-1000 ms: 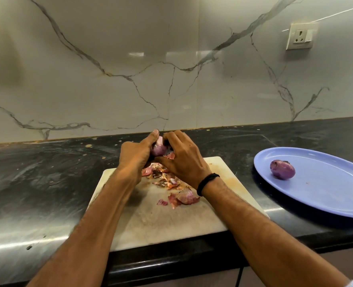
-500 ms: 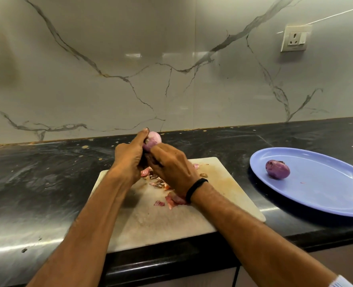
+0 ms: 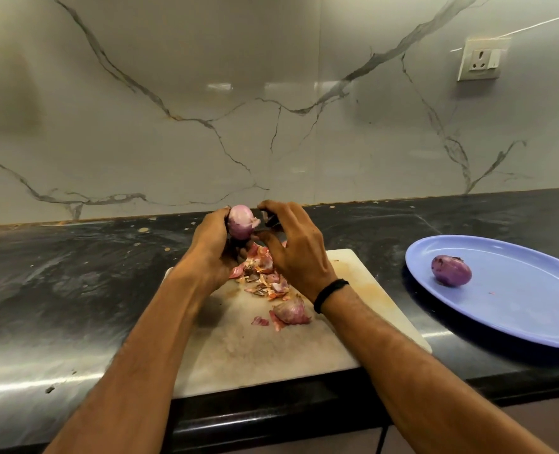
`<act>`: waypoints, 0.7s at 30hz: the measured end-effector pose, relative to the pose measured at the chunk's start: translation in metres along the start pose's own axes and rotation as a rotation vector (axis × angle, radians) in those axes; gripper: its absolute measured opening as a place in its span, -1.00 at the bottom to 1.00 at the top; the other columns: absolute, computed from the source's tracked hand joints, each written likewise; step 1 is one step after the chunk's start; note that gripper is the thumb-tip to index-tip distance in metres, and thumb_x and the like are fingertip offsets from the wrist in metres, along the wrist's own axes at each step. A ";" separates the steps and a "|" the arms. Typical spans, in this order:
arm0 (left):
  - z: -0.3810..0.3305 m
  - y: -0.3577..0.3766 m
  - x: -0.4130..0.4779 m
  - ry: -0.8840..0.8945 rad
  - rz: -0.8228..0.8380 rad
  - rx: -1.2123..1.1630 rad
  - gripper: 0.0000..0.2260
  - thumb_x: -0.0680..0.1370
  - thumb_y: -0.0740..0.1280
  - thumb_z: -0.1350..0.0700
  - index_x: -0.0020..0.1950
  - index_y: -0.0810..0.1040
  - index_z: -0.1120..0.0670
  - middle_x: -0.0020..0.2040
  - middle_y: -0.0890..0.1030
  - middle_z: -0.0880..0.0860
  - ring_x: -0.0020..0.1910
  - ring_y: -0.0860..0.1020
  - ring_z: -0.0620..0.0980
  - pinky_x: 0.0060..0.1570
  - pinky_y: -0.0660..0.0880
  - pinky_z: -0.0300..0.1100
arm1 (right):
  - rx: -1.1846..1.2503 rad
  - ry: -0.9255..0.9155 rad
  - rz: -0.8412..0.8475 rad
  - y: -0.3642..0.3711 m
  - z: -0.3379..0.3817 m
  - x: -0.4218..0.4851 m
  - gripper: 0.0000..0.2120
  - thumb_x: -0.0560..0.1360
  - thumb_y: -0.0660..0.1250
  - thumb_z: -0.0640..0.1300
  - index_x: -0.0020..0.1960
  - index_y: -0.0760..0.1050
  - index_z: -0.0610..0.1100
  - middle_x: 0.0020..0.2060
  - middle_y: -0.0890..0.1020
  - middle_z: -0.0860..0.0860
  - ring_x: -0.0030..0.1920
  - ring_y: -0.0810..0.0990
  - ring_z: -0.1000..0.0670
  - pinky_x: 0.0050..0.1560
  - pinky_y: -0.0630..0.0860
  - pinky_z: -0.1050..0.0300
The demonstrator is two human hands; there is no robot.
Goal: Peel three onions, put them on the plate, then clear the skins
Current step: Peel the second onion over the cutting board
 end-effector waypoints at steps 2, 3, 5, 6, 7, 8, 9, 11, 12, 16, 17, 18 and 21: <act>0.000 0.002 -0.003 0.026 -0.020 0.029 -0.71 0.70 0.15 -0.03 0.07 0.56 0.14 -0.17 0.61 0.16 -0.31 0.51 0.00 -0.34 0.42 -0.20 | -0.027 -0.072 -0.006 0.001 0.005 0.000 -0.73 0.47 0.40 -0.37 0.16 0.55 -0.27 0.05 0.58 -0.15 0.01 0.57 -0.02 0.11 0.46 0.38; -0.001 0.003 -0.003 0.036 -0.025 0.044 -0.70 0.70 0.16 -0.07 0.09 0.54 0.14 -0.15 0.61 0.17 -0.29 0.52 0.02 -0.29 0.46 -0.18 | -0.040 -0.097 -0.014 0.001 0.006 0.000 -0.78 0.47 0.42 -0.36 0.11 0.58 -0.29 0.02 0.60 -0.17 -0.01 0.59 -0.05 0.10 0.48 0.33; -0.001 0.004 -0.003 0.061 0.004 0.091 -0.65 0.67 0.21 -0.15 0.11 0.54 0.14 -0.07 0.61 0.18 -0.19 0.55 0.06 -0.08 0.55 -0.08 | -0.049 -0.119 -0.030 0.000 0.005 -0.001 -0.84 0.46 0.44 -0.33 0.03 0.60 -0.31 -0.04 0.62 -0.18 -0.06 0.61 -0.07 0.06 0.50 0.29; -0.002 0.005 -0.002 0.080 0.029 0.123 -0.63 0.64 0.26 -0.17 0.11 0.56 0.14 -0.03 0.62 0.18 -0.13 0.56 0.08 0.00 0.56 -0.05 | -0.047 -0.117 -0.039 -0.001 0.004 -0.001 -0.87 0.46 0.44 -0.33 0.01 0.60 -0.31 -0.06 0.63 -0.18 -0.09 0.61 -0.07 0.04 0.50 0.30; -0.002 0.006 -0.002 0.103 0.048 0.156 -0.62 0.61 0.30 -0.17 0.11 0.59 0.15 0.00 0.62 0.18 -0.08 0.56 0.09 0.04 0.56 -0.04 | -0.041 -0.102 -0.048 -0.001 0.003 -0.001 -0.89 0.47 0.42 -0.33 -0.01 0.59 -0.31 -0.09 0.63 -0.17 -0.12 0.61 -0.06 0.01 0.49 0.32; -0.003 0.006 -0.002 0.129 0.061 0.179 -0.62 0.59 0.34 -0.16 0.11 0.61 0.16 0.01 0.63 0.18 -0.04 0.56 0.11 0.04 0.56 -0.03 | -0.034 -0.088 -0.057 -0.002 0.002 -0.001 -0.91 0.48 0.39 -0.33 -0.02 0.58 -0.31 -0.12 0.63 -0.17 -0.15 0.60 -0.06 -0.02 0.49 0.32; -0.004 0.007 -0.002 0.157 0.065 0.190 -0.63 0.58 0.36 -0.14 0.10 0.63 0.18 0.00 0.64 0.18 -0.03 0.56 0.13 0.03 0.56 -0.01 | -0.026 -0.064 -0.060 -0.003 0.004 -0.001 -0.91 0.50 0.34 -0.31 -0.02 0.57 -0.31 -0.14 0.62 -0.16 -0.17 0.59 -0.06 -0.05 0.49 0.31; -0.005 0.008 -0.002 0.192 0.067 0.183 -0.66 0.58 0.37 -0.09 0.07 0.65 0.19 -0.08 0.68 0.16 -0.08 0.58 0.13 0.02 0.54 0.03 | 0.013 0.004 -0.050 -0.003 0.007 -0.001 -0.78 0.51 0.19 -0.18 -0.02 0.54 -0.30 -0.16 0.61 -0.14 -0.19 0.57 -0.04 -0.10 0.52 0.28; -0.004 0.009 -0.002 0.196 0.075 0.173 -0.67 0.59 0.36 -0.08 0.07 0.65 0.19 -0.13 0.69 0.14 -0.12 0.59 0.10 -0.01 0.53 0.02 | 0.042 0.047 -0.045 -0.003 0.008 -0.001 -0.72 0.50 0.14 -0.12 -0.03 0.52 -0.29 -0.17 0.61 -0.13 -0.19 0.57 -0.03 -0.13 0.53 0.27; -0.003 0.011 -0.004 0.166 0.114 0.110 -0.72 0.65 0.29 0.01 0.15 0.58 0.22 -0.08 0.66 0.18 -0.21 0.59 0.06 -0.21 0.46 -0.13 | 0.149 0.300 -0.070 -0.003 -0.005 0.001 -0.94 0.50 0.28 -0.28 -0.03 0.44 -0.22 -0.20 0.57 -0.02 -0.20 0.53 0.04 -0.25 0.45 0.42; -0.003 0.011 -0.005 0.165 0.112 0.099 -0.75 0.65 0.27 0.04 0.14 0.57 0.21 -0.06 0.65 0.20 -0.20 0.59 0.08 -0.22 0.43 -0.13 | 0.147 0.363 -0.071 -0.004 -0.011 0.001 -0.89 0.49 0.29 -0.35 -0.03 0.44 -0.20 -0.19 0.56 0.00 -0.19 0.53 0.05 -0.26 0.43 0.43; -0.004 0.010 -0.006 0.168 0.107 0.088 -0.78 0.65 0.25 0.07 0.12 0.57 0.20 -0.03 0.64 0.22 -0.17 0.59 0.11 -0.22 0.42 -0.12 | 0.142 0.416 -0.060 -0.005 -0.018 0.000 -0.84 0.48 0.30 -0.39 -0.02 0.45 -0.19 -0.18 0.57 0.00 -0.17 0.53 0.06 -0.25 0.42 0.43; -0.006 0.009 -0.007 0.181 0.083 0.075 -0.80 0.65 0.22 0.12 0.12 0.59 0.17 0.09 0.61 0.29 0.01 0.58 0.23 -0.18 0.43 -0.09 | 0.072 0.446 -0.019 -0.007 -0.025 -0.003 -0.77 0.44 0.32 -0.42 0.04 0.52 -0.19 -0.08 0.60 -0.04 -0.06 0.56 0.04 -0.11 0.44 0.41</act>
Point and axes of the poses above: each hand's wrist, its own x-axis towards the middle knuckle, its own y-axis out of the palm, z = x × y, the point moved 4 cm from there along x, towards the middle knuckle
